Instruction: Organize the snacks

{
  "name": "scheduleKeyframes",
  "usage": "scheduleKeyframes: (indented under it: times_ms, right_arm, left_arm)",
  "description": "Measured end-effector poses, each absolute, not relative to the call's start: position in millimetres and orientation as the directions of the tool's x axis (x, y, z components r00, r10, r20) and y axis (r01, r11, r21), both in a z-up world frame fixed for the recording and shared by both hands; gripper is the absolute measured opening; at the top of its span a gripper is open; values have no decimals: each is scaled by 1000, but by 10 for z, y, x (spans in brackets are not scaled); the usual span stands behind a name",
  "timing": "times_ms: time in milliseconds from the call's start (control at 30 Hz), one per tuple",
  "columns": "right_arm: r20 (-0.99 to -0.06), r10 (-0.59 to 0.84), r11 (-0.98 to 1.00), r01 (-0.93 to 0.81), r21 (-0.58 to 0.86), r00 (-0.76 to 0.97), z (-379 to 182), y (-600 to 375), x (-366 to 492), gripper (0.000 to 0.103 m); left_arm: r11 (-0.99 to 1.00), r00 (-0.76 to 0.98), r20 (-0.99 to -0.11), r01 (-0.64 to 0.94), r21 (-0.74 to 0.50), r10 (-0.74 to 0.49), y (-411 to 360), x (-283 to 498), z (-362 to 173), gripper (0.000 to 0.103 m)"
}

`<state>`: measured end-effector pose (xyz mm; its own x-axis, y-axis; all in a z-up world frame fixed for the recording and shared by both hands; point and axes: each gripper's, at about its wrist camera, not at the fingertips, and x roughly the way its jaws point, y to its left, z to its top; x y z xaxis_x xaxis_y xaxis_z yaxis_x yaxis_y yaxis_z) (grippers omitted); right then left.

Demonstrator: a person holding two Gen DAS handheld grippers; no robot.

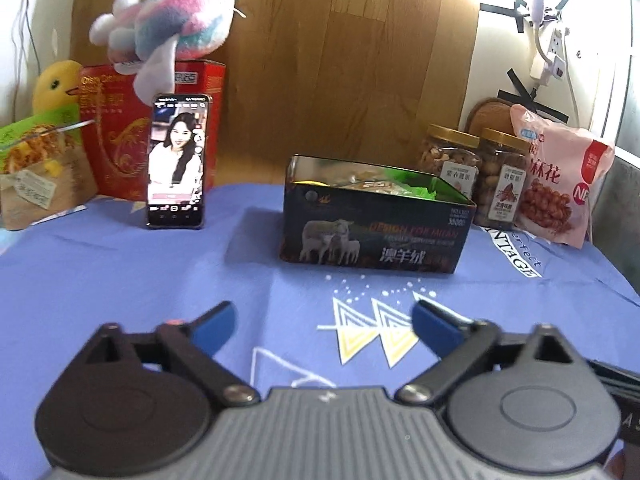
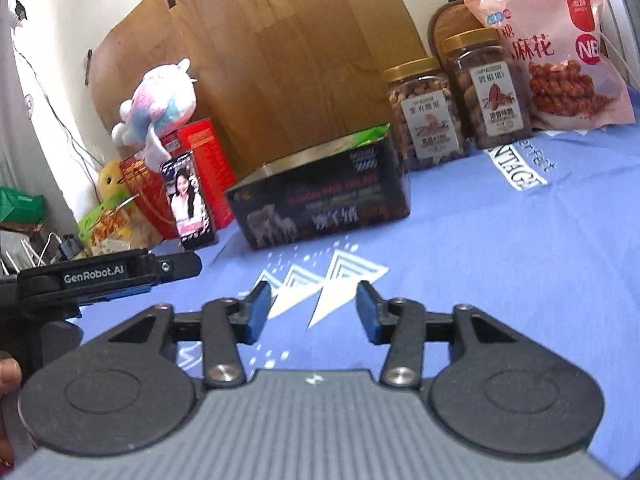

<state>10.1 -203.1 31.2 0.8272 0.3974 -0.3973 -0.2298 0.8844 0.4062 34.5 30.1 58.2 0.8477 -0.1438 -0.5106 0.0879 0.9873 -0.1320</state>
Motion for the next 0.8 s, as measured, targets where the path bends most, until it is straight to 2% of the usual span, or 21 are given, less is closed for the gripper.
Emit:
scheduleKeyframes:
  times_ms: [133,300,633,800]
  right_arm:
    - [-396,394,888,-231,398,829,281,-1994,-39,61]
    - [-413,379,892,-208,402,828,249,-2009,-98,68]
    - [-425,378,890,-195,413,822,237,-2004,-71,68]
    - [-429,378,888,-191,418,820,229,-2010,-67,68]
  left_arm:
    - [994,855,-509,65,-87,-100,246,201,545,103]
    - [997,827,-556,60,-55,-81,195,180,479,103]
    - [1000,838,-546,-1,2,2,154,194,437,103]
    - [1000,827,-562,14,-7,-16,152,213,405,103]
